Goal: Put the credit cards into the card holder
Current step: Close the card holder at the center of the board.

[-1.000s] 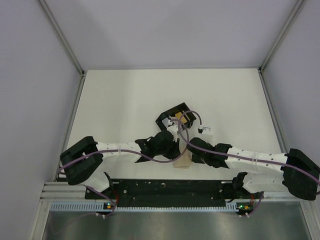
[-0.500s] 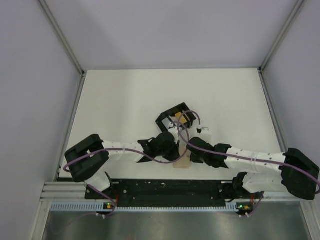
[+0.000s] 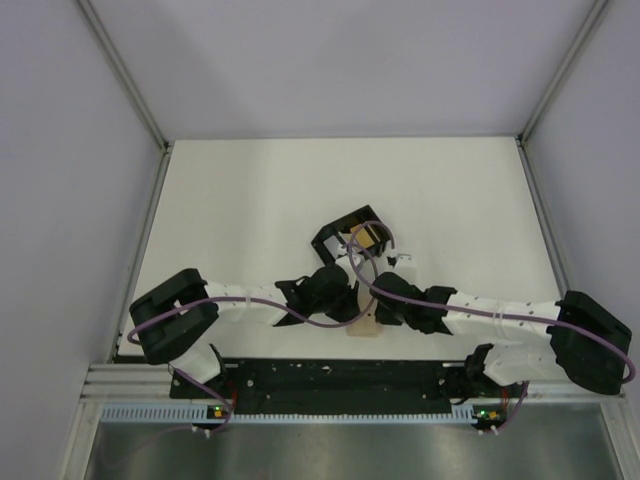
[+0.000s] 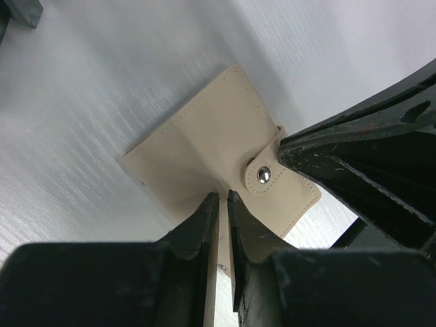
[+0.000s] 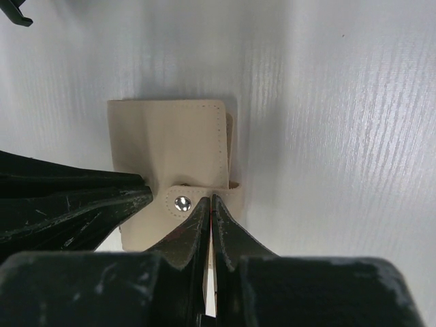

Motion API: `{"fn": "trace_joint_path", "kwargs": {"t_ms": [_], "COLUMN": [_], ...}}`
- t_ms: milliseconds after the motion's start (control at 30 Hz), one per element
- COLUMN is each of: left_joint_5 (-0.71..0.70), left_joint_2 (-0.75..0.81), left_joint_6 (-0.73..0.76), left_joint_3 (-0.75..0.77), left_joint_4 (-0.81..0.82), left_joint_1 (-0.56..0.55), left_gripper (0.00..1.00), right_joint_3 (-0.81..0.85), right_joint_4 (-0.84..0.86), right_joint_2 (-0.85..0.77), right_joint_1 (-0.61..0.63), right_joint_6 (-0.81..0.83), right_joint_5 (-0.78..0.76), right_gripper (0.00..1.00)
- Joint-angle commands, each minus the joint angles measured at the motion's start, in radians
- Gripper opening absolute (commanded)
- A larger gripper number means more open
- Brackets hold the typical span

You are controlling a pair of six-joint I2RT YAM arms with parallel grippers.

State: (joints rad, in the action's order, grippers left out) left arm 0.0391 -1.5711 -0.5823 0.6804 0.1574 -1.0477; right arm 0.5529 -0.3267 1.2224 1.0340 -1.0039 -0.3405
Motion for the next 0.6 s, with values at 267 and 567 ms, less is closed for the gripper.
{"fn": "trace_joint_path", "kwargs": {"t_ms": [267,567], "left_joint_5": [0.018,0.012], "left_joint_2": [-0.013,-0.013], "left_joint_6": [-0.016,-0.017], "left_joint_3": [-0.013,-0.012], "left_joint_4": [0.022,0.019], "left_joint_1": [-0.003,-0.002], "left_gripper": [0.14,0.13], "right_joint_3": [0.041,0.021], "right_joint_4": [0.072,0.052], "right_joint_2": [-0.018,-0.052], "right_joint_1": [-0.011,0.008], "right_joint_6": [0.022,0.010], "right_joint_5": [0.034,0.044], "right_gripper": [0.02,0.02]}}
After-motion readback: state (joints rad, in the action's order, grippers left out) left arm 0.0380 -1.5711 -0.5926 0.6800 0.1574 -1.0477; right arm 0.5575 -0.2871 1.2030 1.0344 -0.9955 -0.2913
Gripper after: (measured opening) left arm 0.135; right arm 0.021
